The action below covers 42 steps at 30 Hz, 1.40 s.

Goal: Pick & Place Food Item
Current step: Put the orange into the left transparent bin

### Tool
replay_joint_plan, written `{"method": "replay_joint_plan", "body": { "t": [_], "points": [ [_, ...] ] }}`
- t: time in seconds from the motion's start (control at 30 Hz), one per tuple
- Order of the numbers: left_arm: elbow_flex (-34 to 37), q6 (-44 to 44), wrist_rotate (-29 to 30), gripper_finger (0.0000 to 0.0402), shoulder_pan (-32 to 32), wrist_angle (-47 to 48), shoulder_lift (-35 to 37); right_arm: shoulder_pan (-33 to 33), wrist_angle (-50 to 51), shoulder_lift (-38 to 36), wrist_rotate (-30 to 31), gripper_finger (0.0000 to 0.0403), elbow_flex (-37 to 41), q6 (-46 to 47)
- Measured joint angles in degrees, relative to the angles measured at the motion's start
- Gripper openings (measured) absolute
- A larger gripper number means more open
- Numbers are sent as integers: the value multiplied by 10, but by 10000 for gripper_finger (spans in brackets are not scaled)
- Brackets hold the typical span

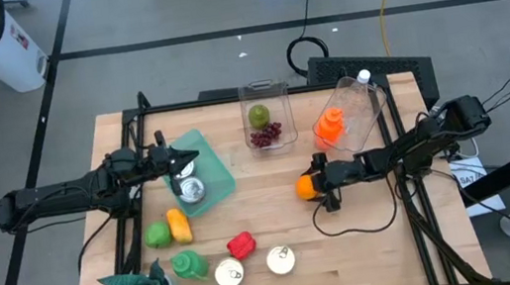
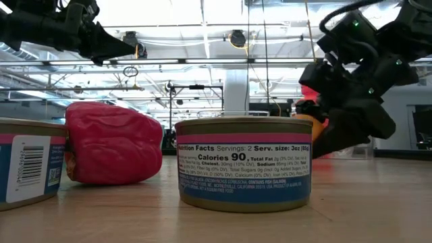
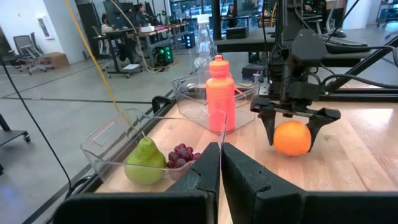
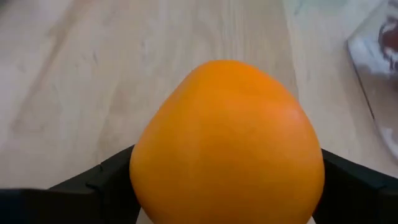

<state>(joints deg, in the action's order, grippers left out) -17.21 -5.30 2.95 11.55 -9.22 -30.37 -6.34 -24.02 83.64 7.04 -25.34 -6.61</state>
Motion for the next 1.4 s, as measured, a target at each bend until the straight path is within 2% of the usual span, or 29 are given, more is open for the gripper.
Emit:
{"method": "replay_joint_plan", "body": {
  "t": [0.2, 0.33, 0.47, 0.63, 0.8, 1.1, 1.4],
  "points": [
    [0, 0, 0, 26, 0, 0, 0, -13, -90, -3, -6, 339, -6, 0],
    [0, 0, 0, 26, 0, -1, 0, -11, -96, -23, -32, 341, -65, -3],
    [0, -5, 0, 26, 0, -1, 0, 9, 53, -26, -50, 341, -184, -59],
    [0, -5, 0, 26, 0, -2, 0, 65, 209, -18, 55, 340, -328, -95],
    [0, -4, 0, 26, 0, -3, 0, 166, 300, -6, 52, 341, -413, -62],
    [0, -4, 0, 26, 0, -12, 0, 309, 358, 78, 17, 341, -429, -77],
    [0, -10, 1, 26, 0, -15, 0, 336, 343, 181, 5, 342, -430, -89]
  ]
}}
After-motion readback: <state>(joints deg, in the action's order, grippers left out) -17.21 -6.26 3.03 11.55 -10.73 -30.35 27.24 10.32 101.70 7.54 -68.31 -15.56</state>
